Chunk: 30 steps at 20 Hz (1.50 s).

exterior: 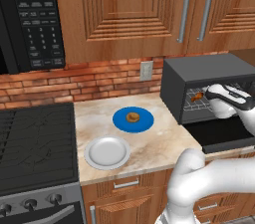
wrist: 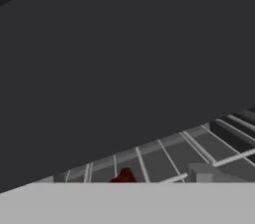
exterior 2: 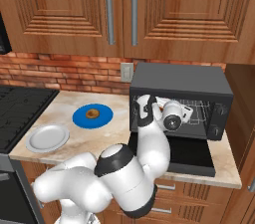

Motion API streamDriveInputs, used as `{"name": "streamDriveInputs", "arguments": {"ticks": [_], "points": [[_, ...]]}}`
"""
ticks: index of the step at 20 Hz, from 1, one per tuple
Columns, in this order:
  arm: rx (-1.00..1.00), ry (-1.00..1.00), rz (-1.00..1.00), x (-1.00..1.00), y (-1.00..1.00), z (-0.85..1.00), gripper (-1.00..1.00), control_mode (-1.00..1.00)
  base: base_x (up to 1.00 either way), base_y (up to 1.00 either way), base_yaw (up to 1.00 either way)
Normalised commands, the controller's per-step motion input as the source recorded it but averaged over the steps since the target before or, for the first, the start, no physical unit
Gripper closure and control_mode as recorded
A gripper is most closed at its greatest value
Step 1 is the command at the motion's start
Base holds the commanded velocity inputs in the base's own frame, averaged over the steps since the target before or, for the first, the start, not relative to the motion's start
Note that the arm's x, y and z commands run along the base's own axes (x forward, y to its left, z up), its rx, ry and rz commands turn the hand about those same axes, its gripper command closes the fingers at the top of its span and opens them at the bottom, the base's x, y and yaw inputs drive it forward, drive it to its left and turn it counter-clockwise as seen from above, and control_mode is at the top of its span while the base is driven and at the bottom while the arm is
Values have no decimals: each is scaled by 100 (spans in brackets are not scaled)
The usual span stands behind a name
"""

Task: Open the toaster oven door. Place the bread on the top rack in the toaster oven and place the chicken drumstick on the bottom rack.

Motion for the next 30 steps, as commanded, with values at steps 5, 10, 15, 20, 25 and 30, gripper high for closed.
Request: {"name": "streamDriveInputs", "arguments": {"ticks": [5,10,15,20,25,30], "points": [[0,4,0,8,0,-4,-100,-100,0,0,0],[0,17,0,-4,0,-8,-100,-100,0,0,0],[0,18,0,-13,2,-16,-100,-100,0,0,0],[0,17,0,-14,10,-27,-100,-100,0,0,0],[5,7,0,-2,10,-11,-100,-100,0,0,0],[3,9,0,-16,10,-26,-100,-100,0,0,0]]}}
